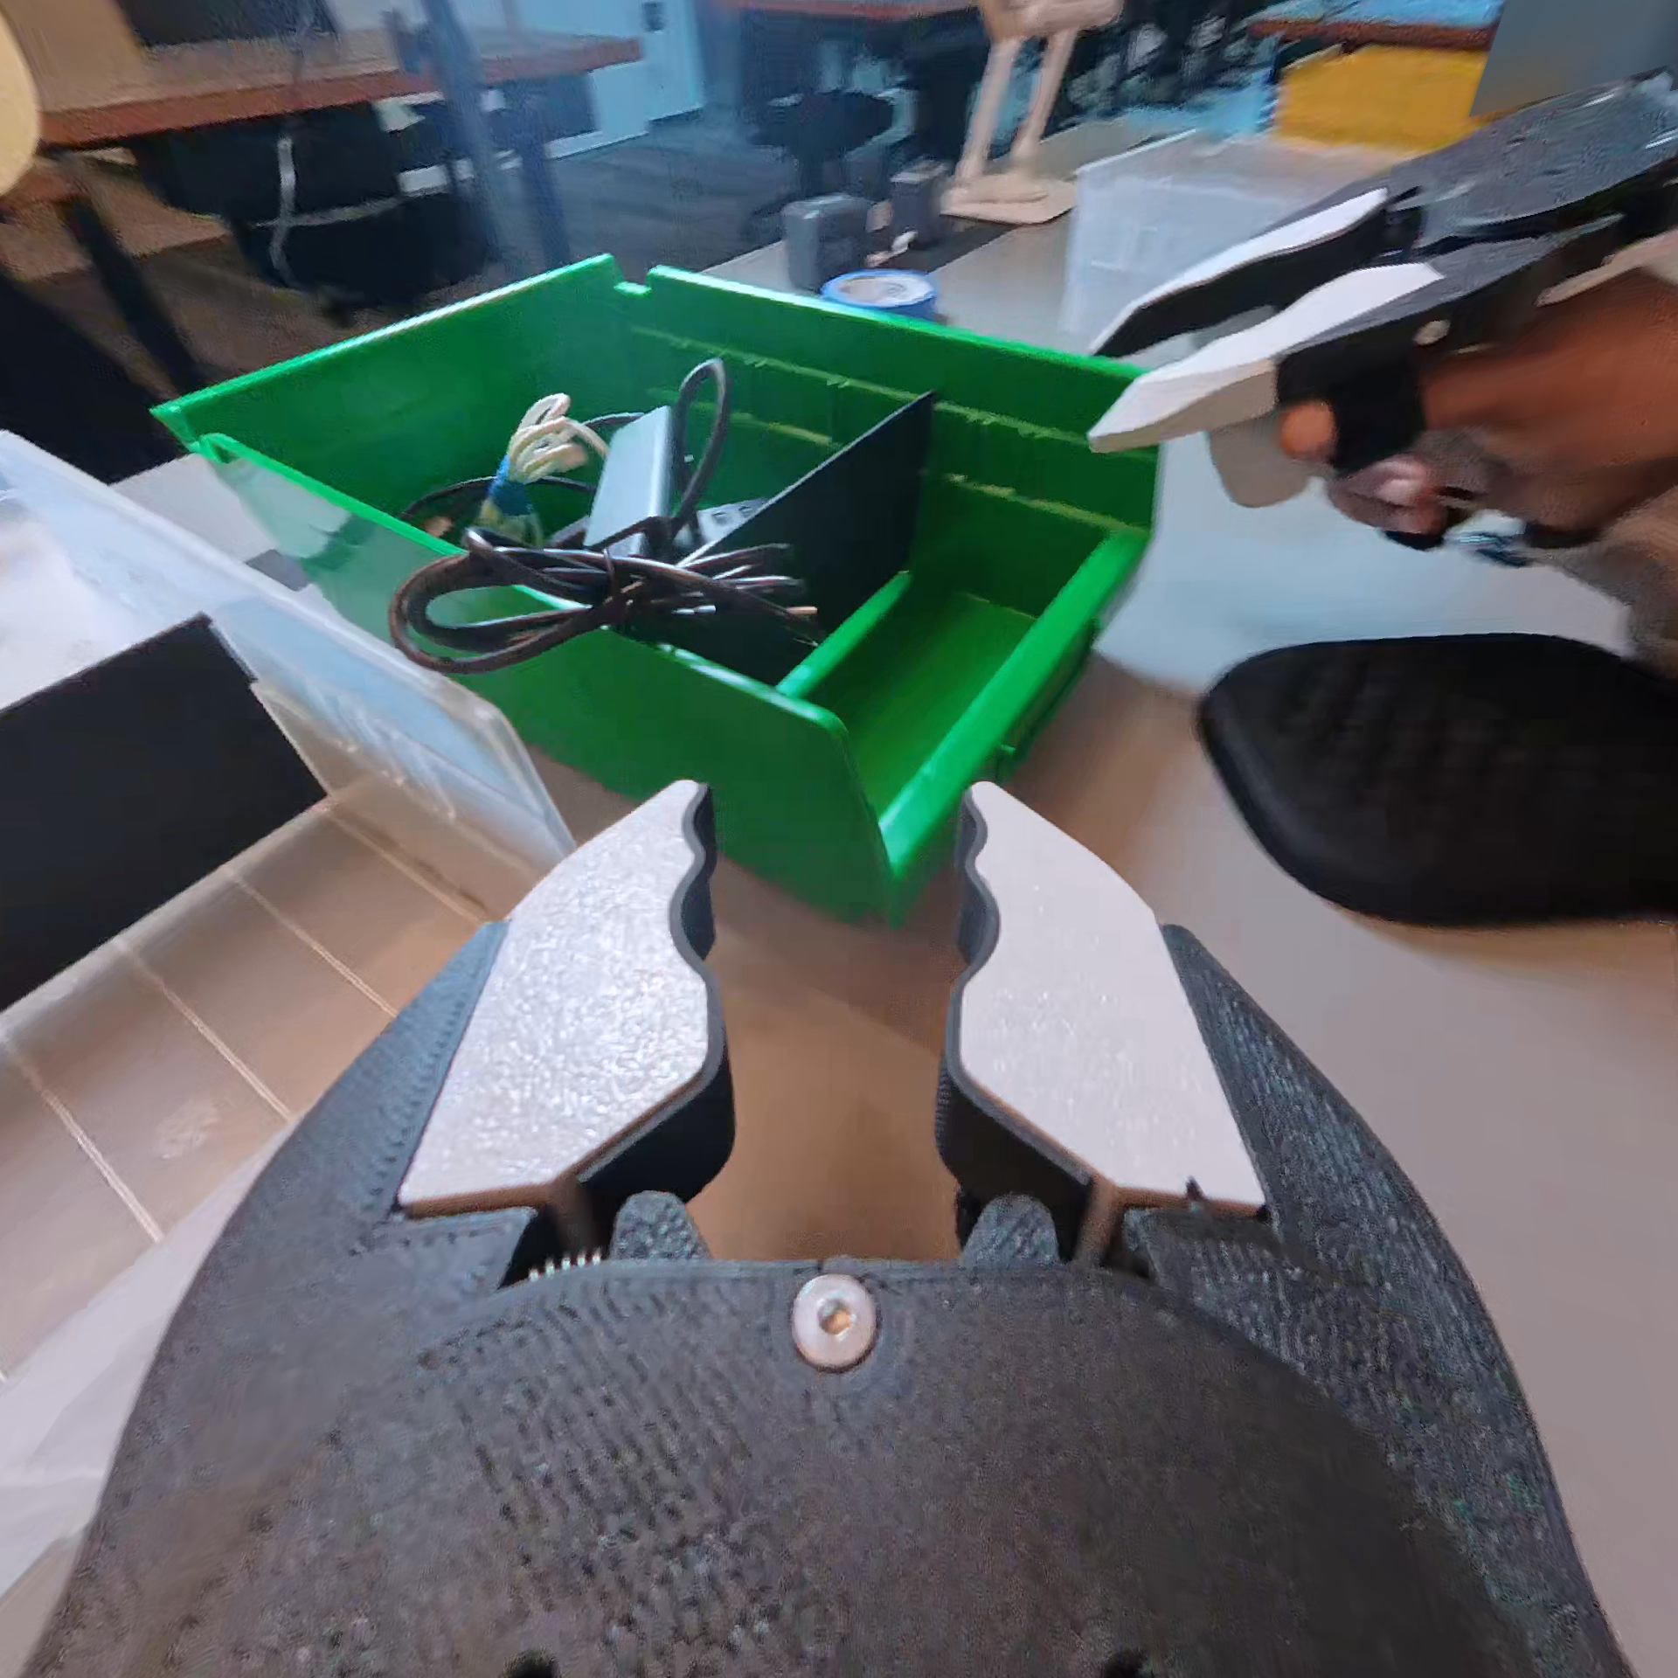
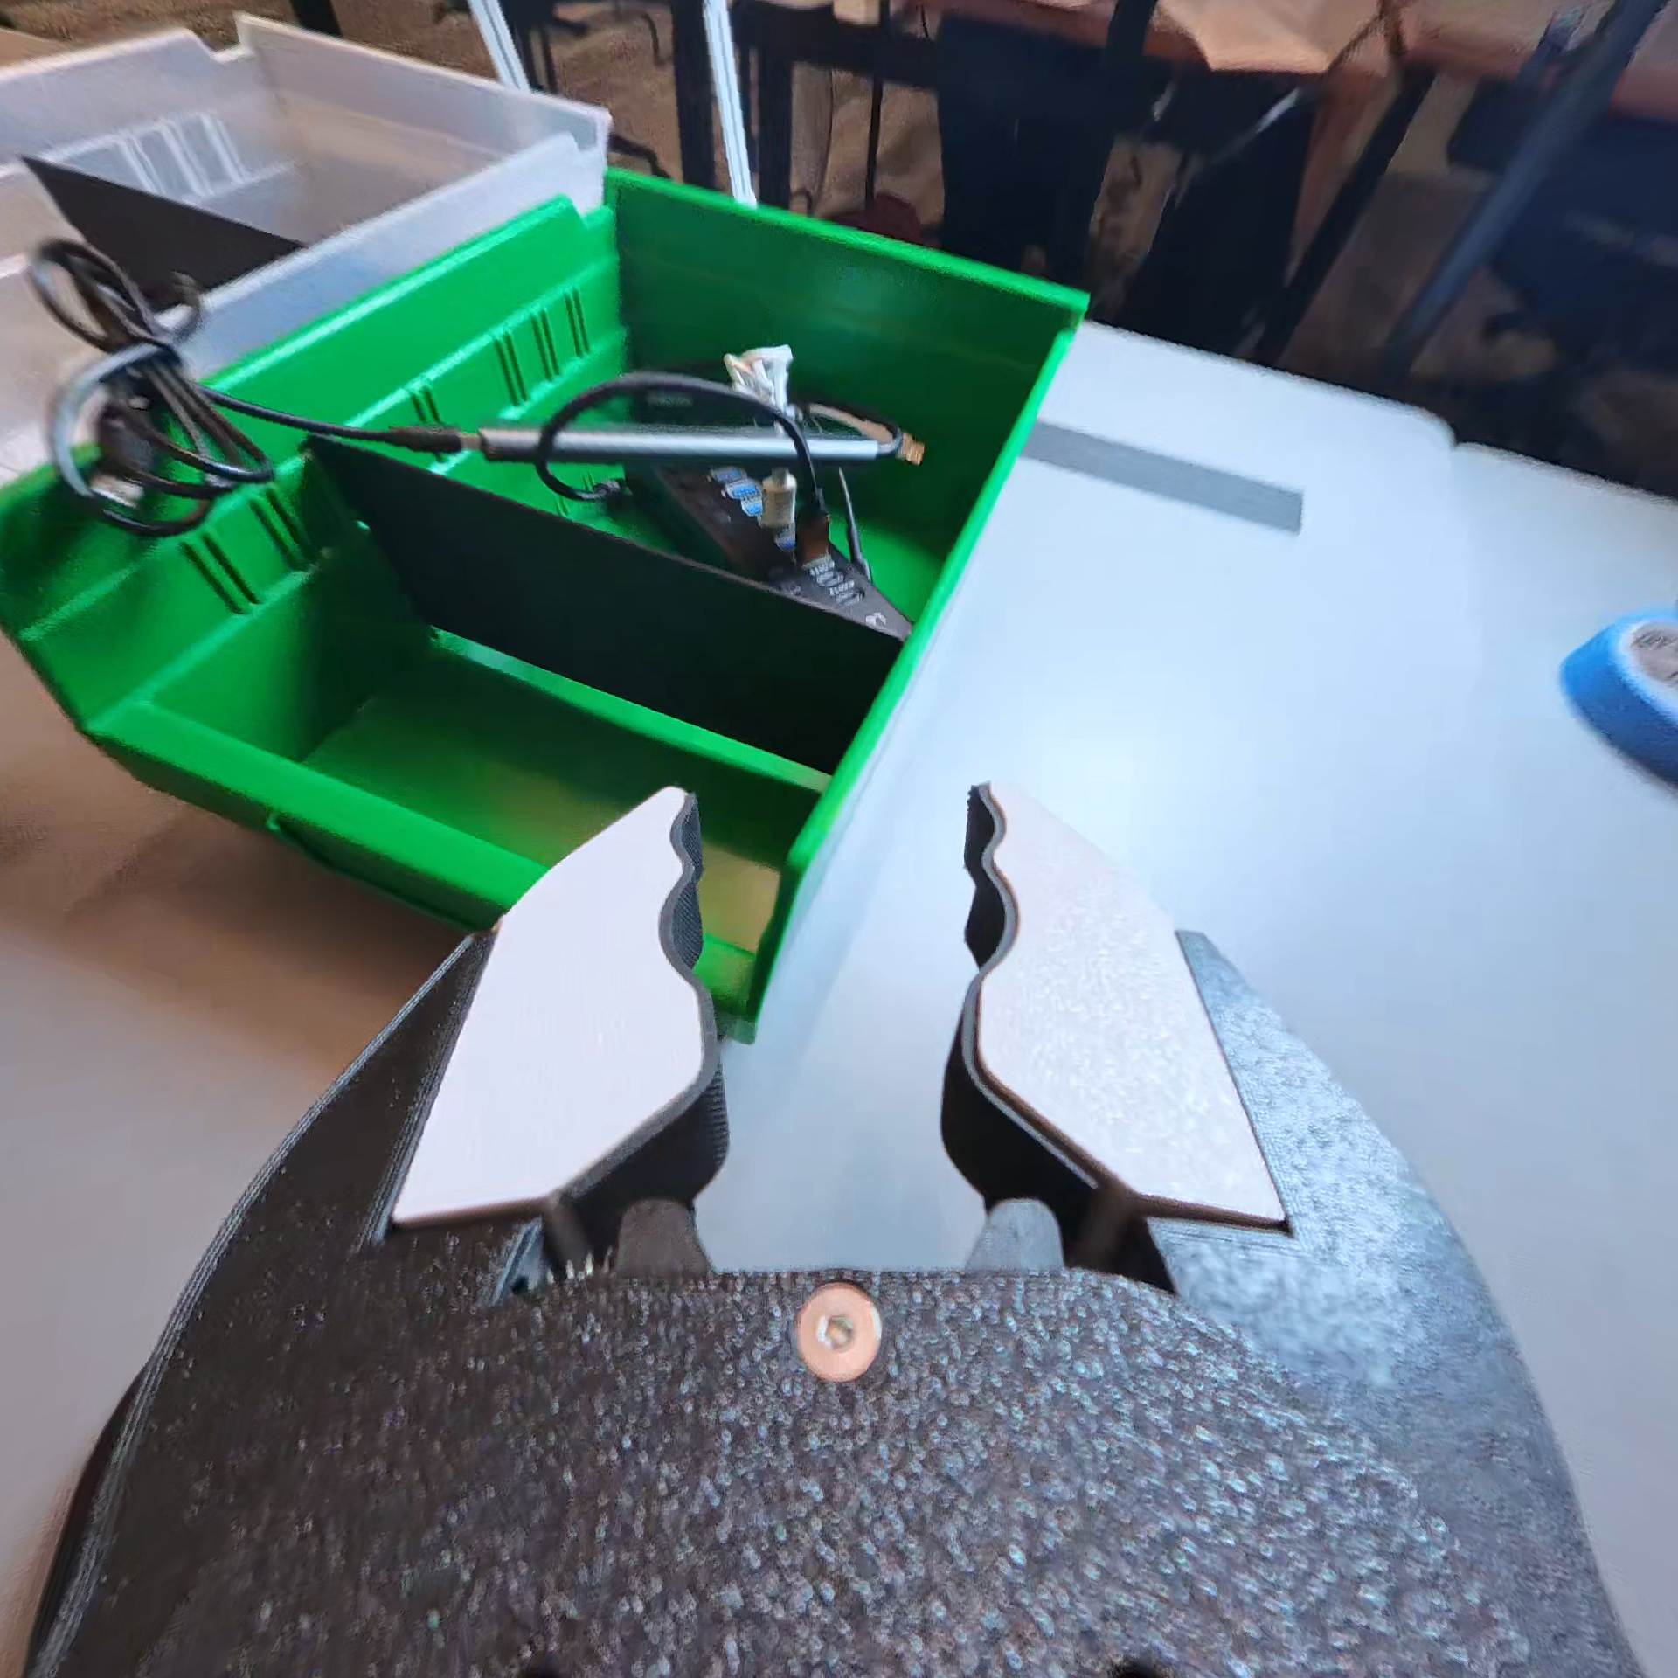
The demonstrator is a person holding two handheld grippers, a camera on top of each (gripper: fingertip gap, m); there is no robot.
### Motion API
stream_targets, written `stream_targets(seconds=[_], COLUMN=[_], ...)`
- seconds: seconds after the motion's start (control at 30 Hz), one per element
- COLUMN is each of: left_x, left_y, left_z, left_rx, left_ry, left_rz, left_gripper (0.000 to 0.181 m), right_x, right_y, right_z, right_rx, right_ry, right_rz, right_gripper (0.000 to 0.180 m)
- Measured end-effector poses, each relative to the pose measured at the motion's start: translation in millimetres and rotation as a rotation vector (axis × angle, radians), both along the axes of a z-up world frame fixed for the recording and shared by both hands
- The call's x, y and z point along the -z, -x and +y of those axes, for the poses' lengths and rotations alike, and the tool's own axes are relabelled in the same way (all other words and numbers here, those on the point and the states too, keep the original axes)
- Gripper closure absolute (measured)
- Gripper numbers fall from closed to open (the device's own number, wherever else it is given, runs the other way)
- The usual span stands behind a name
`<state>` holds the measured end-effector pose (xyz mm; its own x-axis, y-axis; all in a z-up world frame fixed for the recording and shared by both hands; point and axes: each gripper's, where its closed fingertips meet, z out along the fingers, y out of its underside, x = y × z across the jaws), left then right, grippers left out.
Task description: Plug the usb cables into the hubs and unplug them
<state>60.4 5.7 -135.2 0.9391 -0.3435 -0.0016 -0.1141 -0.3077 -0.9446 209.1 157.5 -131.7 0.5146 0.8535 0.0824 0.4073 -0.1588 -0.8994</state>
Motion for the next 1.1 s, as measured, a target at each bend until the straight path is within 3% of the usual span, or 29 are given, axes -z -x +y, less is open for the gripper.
stream_targets(seconds=[0.1,0.2,0.47,0.6,0.73,0.93,1.1], left_x=[19,25,9,-40,-95,-149,-150], left_y=[-5,-3,-15,-18,14,106,197], left_z=[36,56,33,2,-39,-125,-216], left_rx=[-0.107,-0.158,-0.109,-0.117,-0.186,-0.411,-0.617], left_ry=[0.039,0.054,-0.008,-0.124,-0.197,-0.237,-0.176], left_rz=[0.058,0.056,0.173,0.199,0.213,0.303,0.335], left_gripper=[0.121,0.136,0.145,0.146,0.149,0.15,0.15], right_x=[30,34,9,-36,-94,-143,-141], right_y=[13,18,-5,-9,23,139,263], right_z=[11,17,-11,-41,-79,-136,-205], right_rx=[-0.006,0.027,0.086,0.066,-0.048,-0.261,-0.471], right_ry=[0.107,0.076,-0.038,-0.095,-0.163,-0.18,-0.111], right_rz=[-0.046,-0.056,-0.025,0.045,0.113,0.226,0.234], right_gripper=[0.131,0.165,0.169,0.168,0.164,0.164,0.164])
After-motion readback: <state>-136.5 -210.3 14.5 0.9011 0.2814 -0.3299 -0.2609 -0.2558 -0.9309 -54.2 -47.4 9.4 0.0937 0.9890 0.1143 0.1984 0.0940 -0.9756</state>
